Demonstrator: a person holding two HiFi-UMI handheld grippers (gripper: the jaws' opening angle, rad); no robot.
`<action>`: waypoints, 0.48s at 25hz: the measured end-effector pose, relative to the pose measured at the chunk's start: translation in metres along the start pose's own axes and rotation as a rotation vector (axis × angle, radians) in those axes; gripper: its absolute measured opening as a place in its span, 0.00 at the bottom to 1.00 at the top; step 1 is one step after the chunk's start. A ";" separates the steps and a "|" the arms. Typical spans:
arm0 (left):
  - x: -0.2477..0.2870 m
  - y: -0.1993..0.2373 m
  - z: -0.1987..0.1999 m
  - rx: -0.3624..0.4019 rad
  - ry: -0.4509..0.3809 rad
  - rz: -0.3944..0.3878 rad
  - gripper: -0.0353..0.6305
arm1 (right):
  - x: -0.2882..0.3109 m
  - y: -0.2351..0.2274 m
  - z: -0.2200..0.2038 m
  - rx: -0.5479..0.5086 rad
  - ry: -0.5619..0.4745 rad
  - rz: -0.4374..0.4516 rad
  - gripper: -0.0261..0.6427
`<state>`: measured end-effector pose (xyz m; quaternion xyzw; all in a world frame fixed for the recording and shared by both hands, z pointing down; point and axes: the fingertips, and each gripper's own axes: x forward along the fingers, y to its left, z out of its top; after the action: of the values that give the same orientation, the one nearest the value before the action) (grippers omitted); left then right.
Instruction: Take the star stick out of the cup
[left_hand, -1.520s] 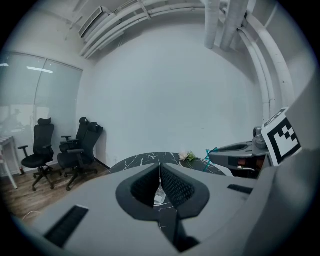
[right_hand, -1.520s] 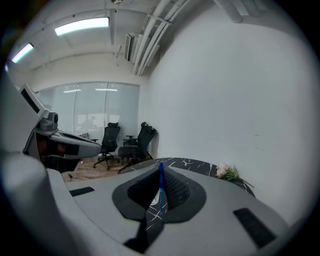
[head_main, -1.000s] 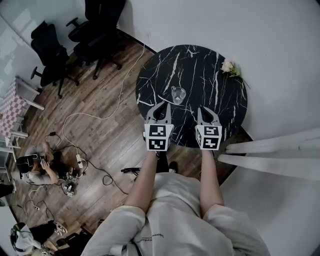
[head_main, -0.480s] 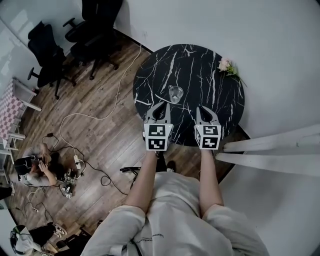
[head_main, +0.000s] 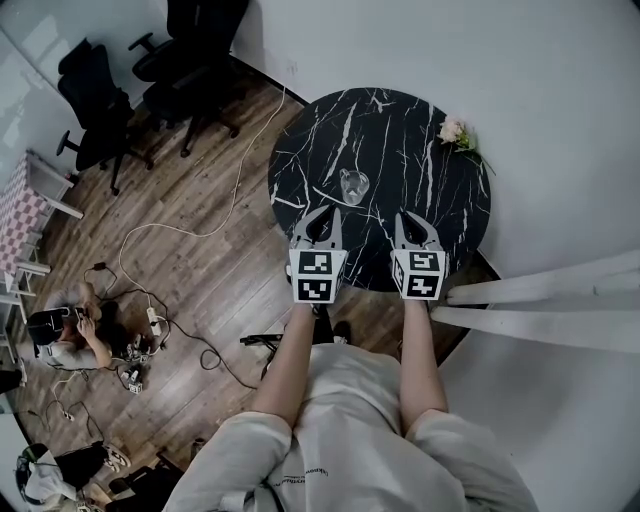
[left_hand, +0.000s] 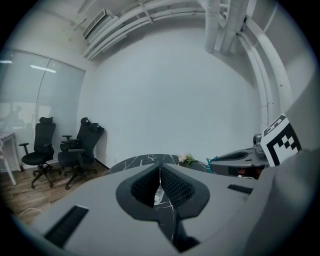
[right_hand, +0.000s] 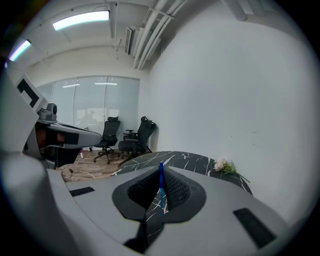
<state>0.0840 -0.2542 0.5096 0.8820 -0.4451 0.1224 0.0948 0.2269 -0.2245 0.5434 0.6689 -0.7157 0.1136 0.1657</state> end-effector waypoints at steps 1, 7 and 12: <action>0.000 0.000 0.000 -0.001 0.001 0.001 0.09 | 0.000 0.001 0.001 0.001 -0.001 0.003 0.10; 0.000 0.000 -0.003 -0.005 0.010 0.000 0.09 | 0.000 0.004 0.003 0.012 -0.005 0.030 0.10; 0.000 -0.002 -0.001 0.000 0.008 0.001 0.09 | 0.001 0.004 0.002 0.015 -0.001 0.038 0.10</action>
<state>0.0855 -0.2531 0.5108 0.8812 -0.4453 0.1258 0.0966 0.2224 -0.2262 0.5424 0.6565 -0.7274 0.1218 0.1583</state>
